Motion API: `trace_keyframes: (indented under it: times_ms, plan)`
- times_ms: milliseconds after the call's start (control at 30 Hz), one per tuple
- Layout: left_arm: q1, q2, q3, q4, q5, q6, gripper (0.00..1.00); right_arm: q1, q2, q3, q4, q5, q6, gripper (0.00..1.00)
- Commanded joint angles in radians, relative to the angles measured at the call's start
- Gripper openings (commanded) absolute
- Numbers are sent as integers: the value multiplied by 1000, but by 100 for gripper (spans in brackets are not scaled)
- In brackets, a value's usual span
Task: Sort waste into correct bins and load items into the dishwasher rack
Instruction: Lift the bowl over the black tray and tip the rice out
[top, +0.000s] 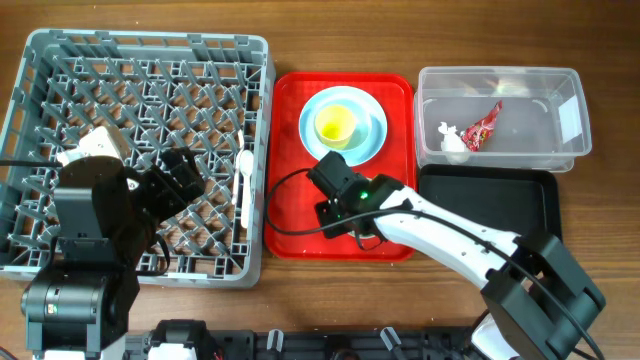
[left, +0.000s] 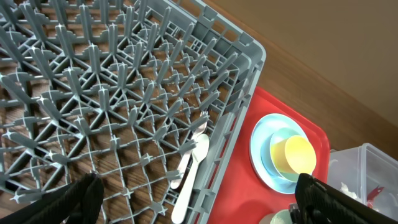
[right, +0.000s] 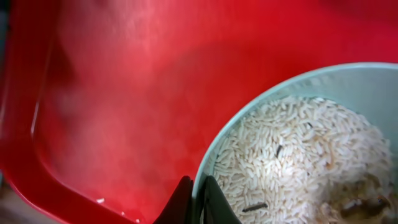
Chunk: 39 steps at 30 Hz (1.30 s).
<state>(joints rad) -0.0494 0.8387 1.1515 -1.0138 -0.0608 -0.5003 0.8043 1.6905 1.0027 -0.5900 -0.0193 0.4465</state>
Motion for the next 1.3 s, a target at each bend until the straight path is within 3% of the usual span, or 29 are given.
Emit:
trace_keyframes:
  times_ms: [0, 633, 867, 1067, 1267]
  plan:
    - [7, -2, 14, 2, 4, -9, 100, 0, 13, 14, 2, 2, -26, 4]
    - [7, -2, 14, 2, 4, -10, 100, -1, -134, 224, -340, 313, 5, 4]
    - [7, -2, 14, 2, 4, -9, 100, -2, -203, 224, -526, 609, 216, 4]
    - [7, -2, 14, 2, 4, -10, 100, -67, -248, 224, -549, 508, 238, 4]
    - [7, -2, 14, 2, 4, -10, 100, -250, -298, 223, -582, 430, 210, 4]
